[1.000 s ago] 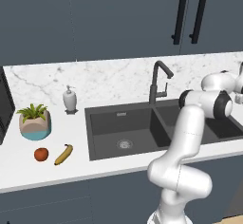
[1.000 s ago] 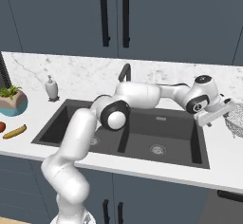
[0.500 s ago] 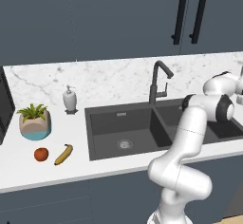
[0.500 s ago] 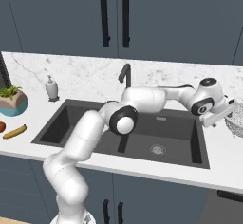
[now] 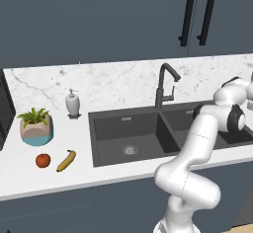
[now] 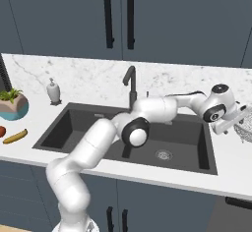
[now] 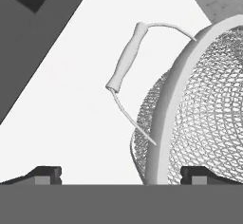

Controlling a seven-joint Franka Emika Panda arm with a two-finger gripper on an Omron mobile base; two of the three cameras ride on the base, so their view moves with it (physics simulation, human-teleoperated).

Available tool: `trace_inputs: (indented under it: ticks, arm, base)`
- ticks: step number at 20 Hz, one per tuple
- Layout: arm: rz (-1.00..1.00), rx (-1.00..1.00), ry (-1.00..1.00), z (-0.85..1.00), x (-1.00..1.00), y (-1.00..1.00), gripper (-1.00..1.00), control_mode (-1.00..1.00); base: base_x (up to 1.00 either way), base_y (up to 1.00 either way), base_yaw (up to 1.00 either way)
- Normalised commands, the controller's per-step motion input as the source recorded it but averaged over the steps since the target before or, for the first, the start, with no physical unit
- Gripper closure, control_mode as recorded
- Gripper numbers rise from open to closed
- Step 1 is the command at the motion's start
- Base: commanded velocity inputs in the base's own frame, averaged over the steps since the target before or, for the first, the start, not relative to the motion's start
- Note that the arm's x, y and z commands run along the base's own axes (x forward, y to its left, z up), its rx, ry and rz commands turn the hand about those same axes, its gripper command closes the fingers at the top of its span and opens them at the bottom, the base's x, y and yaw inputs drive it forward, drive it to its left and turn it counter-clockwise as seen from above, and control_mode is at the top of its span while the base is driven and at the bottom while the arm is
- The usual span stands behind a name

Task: Put the colander in the sink, put the banana, orange in the colander, and turn on the sink faucet and pour water over the colander.

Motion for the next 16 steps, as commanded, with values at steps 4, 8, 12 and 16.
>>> trace_inputs:
  ticks: [4,8,12,16]
  arm:
    - [0.00,0.00,0.03,-0.13,0.15,-0.13,-1.00,-1.00]
    - [0.00,0.00,0.00,-0.11,0.17,-0.11,-1.00,-1.00]
    - [0.01,0.00,0.00,-0.10,0.21,-0.09,-1.00,-1.00]
    - [0.02,0.00,0.00,-0.08,0.22,-0.10,-1.00,-1.00]
  base:
    - [0.00,0.00,0.00]
    - [0.00,0.00,0.00]
    - [0.00,0.00,0.00]
    - [0.00,0.00,0.00]
